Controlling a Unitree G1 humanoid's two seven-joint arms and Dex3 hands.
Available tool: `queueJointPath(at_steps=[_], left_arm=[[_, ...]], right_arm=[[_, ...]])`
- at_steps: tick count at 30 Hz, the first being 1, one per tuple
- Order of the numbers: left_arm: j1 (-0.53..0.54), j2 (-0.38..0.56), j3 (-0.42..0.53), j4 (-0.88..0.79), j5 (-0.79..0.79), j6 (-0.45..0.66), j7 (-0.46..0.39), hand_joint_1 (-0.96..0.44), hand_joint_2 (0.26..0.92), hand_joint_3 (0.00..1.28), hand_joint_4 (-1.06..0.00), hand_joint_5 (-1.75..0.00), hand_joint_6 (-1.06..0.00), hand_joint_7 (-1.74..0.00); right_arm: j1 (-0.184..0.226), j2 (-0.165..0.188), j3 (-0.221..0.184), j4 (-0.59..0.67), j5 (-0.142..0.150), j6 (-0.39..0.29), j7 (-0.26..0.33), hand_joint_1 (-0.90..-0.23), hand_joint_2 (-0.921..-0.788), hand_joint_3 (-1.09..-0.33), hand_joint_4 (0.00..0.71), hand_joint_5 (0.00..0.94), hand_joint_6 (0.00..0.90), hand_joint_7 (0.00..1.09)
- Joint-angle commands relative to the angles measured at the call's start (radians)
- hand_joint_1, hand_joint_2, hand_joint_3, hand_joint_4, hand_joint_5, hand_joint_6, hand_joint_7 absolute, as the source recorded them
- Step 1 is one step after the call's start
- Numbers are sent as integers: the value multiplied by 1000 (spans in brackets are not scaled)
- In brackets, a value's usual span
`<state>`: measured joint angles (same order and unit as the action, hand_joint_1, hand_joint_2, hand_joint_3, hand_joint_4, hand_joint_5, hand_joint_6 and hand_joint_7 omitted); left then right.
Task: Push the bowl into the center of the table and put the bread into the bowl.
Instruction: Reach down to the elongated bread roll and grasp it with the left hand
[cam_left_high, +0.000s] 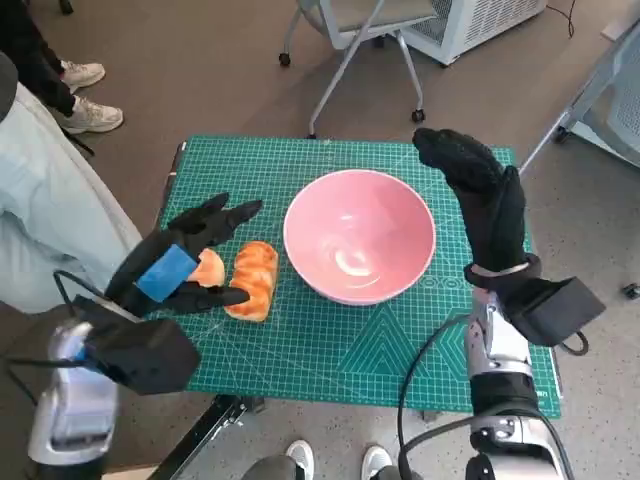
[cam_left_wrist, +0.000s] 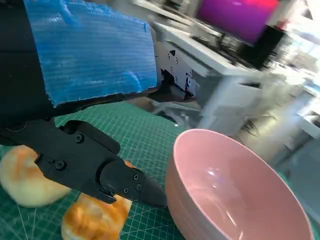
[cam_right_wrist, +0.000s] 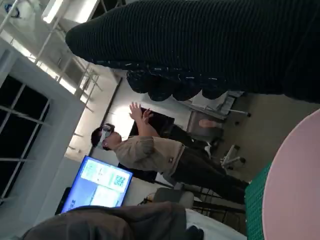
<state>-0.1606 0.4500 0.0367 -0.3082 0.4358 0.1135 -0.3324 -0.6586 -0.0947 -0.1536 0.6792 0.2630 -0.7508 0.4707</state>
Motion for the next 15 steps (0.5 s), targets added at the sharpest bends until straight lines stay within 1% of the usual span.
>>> queueJointPath(at_steps=[1,7,15], left_arm=[[20,-49,-33,-29,59,73,64,-435,874,13,-340,-18,-422,-12],[23,-107,-81,-49,153,177,130,-481,913,25,-419,-31,-436,-11],[16,-173,-142,-36,284,281,222,-514,921,114,-523,-44,-469,-19]], right_arm=[[21,-7,-1,5,9,21,11,-692,-921,-757,199,0,126,368],[21,-12,-3,2,20,27,17,-692,-921,-757,198,0,122,376],[27,-13,-4,-11,27,31,21,-689,-921,-757,198,0,128,396]])
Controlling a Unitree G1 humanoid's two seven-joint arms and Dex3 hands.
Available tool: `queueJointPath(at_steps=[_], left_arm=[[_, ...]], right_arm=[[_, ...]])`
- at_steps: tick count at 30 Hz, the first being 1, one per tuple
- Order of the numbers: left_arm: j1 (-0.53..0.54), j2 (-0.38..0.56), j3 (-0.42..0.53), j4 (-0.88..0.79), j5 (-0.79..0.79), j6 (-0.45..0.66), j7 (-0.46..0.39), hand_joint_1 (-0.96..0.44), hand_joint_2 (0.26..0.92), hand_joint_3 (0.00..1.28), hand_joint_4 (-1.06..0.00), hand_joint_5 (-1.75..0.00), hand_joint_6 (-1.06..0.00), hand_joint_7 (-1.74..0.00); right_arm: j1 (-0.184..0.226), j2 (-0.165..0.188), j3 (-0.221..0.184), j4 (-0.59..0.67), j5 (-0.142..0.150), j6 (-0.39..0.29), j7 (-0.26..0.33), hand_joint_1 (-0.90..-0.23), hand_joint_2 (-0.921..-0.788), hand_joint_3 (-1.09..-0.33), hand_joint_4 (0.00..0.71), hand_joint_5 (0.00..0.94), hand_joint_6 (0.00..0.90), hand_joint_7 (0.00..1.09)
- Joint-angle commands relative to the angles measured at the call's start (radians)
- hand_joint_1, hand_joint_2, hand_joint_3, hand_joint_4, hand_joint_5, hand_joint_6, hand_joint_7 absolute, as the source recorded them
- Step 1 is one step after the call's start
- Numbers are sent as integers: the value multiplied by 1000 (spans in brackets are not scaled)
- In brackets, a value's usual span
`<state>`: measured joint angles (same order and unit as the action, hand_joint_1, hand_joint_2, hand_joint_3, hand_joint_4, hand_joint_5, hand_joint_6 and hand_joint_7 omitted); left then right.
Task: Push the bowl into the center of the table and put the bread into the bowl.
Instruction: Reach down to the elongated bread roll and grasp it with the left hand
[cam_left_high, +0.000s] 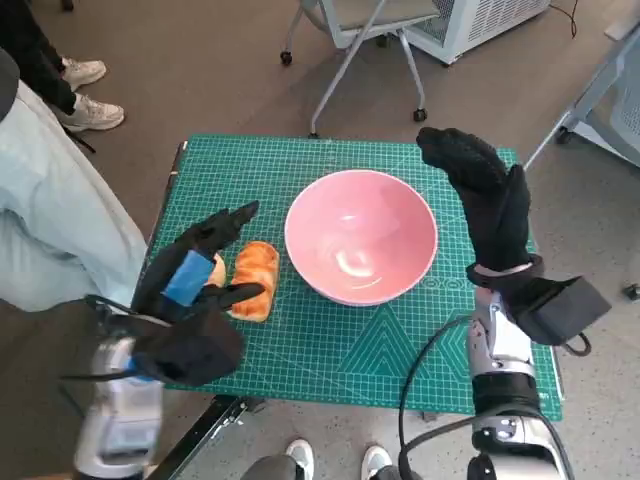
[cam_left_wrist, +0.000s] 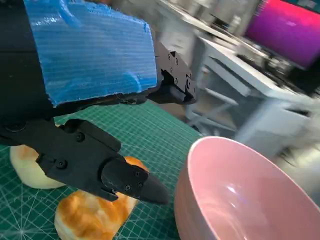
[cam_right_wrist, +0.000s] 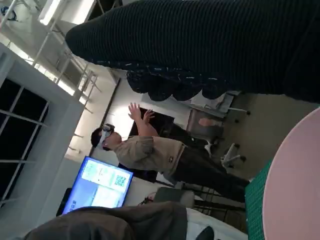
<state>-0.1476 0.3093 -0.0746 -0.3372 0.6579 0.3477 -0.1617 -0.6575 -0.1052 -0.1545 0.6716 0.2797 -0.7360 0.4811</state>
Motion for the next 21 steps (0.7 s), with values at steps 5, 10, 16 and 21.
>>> queueJointPath(at_steps=[5,10,16,21], left_arm=[[2,-45,-56,16,89,60,72,-516,921,134,-555,-45,-487,-23],[-5,-29,-65,56,68,39,51,-511,921,145,-555,-34,-487,-20],[-19,-15,-72,107,41,20,33,-497,921,159,-535,-16,-480,-12],[-33,-14,-83,144,32,22,30,-480,921,166,-525,-7,-470,-6]], right_arm=[[25,-4,-5,2,12,16,15,-688,-921,-756,199,1,127,404],[26,-6,-6,6,12,11,20,-688,-921,-755,199,1,126,410],[26,-7,-7,10,15,12,25,-688,-921,-754,200,1,123,416],[27,-8,-7,13,14,9,25,-688,-921,-754,200,1,121,420]])
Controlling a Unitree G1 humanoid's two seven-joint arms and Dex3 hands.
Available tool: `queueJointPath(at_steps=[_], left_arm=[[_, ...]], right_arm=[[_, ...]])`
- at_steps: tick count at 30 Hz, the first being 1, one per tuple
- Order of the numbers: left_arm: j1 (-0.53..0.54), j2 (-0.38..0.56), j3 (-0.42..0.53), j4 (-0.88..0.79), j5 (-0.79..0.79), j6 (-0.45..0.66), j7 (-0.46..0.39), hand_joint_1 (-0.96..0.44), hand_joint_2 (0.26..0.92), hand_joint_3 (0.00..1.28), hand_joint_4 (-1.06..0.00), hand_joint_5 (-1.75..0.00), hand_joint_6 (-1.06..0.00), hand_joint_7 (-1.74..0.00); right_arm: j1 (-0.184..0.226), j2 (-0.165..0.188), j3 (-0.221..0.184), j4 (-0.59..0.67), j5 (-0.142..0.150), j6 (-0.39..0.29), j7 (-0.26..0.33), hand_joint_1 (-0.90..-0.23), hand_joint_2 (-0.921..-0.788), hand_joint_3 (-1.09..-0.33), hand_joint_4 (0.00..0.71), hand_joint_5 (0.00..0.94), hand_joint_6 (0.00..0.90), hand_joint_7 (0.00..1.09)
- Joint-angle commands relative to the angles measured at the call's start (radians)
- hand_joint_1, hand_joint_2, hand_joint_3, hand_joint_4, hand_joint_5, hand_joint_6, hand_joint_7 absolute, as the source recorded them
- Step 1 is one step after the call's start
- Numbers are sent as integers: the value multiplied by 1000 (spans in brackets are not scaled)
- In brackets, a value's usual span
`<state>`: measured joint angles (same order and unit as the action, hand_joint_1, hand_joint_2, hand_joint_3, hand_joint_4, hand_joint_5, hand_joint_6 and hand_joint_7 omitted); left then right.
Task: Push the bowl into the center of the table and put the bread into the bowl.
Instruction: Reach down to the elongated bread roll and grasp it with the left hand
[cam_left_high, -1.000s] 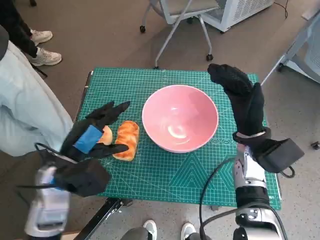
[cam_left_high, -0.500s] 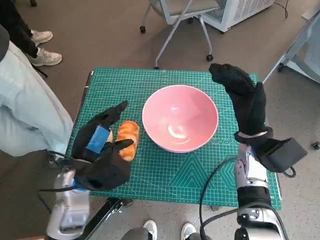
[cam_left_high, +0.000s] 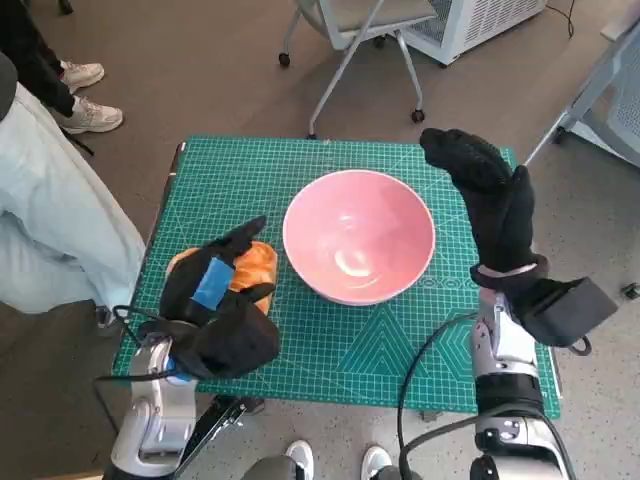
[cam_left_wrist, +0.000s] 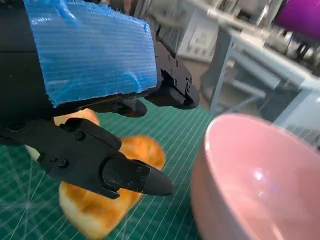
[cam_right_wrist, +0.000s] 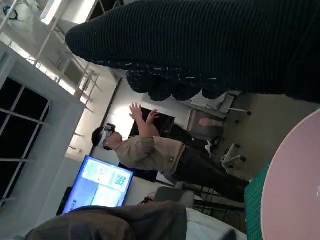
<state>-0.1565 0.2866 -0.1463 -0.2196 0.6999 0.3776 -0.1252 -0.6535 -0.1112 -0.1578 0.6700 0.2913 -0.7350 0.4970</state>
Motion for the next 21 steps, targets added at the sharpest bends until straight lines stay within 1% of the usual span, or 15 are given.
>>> queueJointPath(at_steps=[1,15,21], left_arm=[[-28,7,-14,37,-10,-5,-6,-478,921,167,-523,-6,-468,-5],[-80,-8,-65,168,18,49,6,-462,921,138,-511,-1,-447,0],[-103,-13,-82,218,22,82,12,-452,921,117,-531,-10,-437,0]], right_arm=[[23,-2,-4,15,3,9,10,-688,-921,-754,200,1,120,421],[26,-4,-6,7,9,19,12,-688,-921,-755,199,0,113,432],[27,-6,-6,6,10,21,11,-687,-921,-757,199,0,110,438]])
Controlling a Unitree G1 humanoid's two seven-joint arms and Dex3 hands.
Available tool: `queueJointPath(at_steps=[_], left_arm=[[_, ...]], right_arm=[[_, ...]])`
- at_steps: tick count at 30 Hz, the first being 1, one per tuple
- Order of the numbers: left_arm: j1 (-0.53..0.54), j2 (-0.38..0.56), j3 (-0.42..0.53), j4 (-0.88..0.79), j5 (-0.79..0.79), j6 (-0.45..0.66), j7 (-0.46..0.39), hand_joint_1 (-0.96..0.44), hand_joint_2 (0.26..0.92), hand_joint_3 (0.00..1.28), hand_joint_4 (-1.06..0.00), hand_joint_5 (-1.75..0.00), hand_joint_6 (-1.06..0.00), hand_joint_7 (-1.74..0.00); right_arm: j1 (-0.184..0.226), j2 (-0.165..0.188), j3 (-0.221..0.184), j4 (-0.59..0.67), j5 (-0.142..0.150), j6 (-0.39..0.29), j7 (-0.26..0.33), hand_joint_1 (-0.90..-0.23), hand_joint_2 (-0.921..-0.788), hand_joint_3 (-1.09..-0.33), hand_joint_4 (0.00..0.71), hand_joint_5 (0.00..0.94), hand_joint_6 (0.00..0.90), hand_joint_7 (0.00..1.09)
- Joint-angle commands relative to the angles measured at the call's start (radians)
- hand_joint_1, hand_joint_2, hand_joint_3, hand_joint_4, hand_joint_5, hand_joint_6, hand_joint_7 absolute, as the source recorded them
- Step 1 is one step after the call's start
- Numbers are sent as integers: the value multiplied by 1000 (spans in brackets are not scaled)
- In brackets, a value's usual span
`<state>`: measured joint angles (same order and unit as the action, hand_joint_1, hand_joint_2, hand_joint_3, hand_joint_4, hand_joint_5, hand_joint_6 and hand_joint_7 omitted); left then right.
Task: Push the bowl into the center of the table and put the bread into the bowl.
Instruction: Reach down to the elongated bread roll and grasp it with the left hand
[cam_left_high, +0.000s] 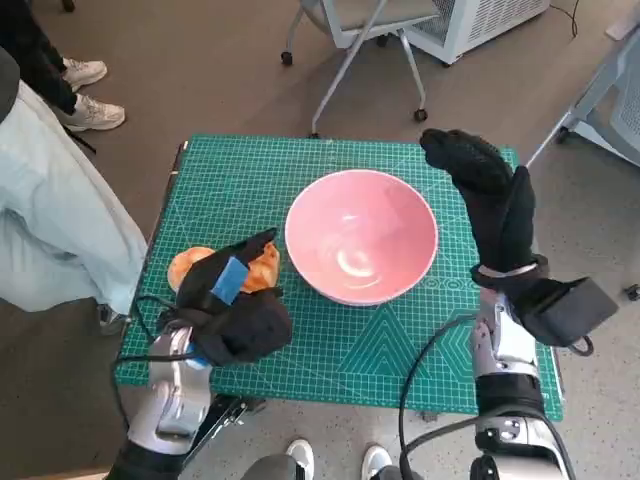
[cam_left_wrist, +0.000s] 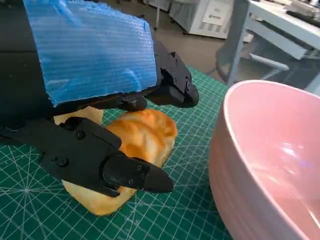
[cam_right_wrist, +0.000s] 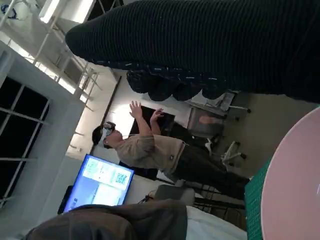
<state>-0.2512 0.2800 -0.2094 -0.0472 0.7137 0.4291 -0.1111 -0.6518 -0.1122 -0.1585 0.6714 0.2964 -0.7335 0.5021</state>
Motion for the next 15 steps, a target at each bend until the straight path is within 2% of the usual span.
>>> queueJointPath(at_steps=[1,10,15], left_arm=[[-12,-7,-22,53,8,35,-1,-449,921,114,-537,-13,-436,0],[-43,-15,-35,130,1,58,18,-405,921,71,-590,-31,-438,-3],[-52,-21,-38,164,-4,51,42,-281,913,22,-701,-83,-492,-23]], right_arm=[[25,-5,-5,5,5,20,6,-687,-921,-757,199,0,110,439],[30,-5,-2,-4,8,23,6,-683,-921,-756,199,0,107,446],[30,-5,-1,-5,11,26,8,-681,-921,-756,197,0,104,449]])
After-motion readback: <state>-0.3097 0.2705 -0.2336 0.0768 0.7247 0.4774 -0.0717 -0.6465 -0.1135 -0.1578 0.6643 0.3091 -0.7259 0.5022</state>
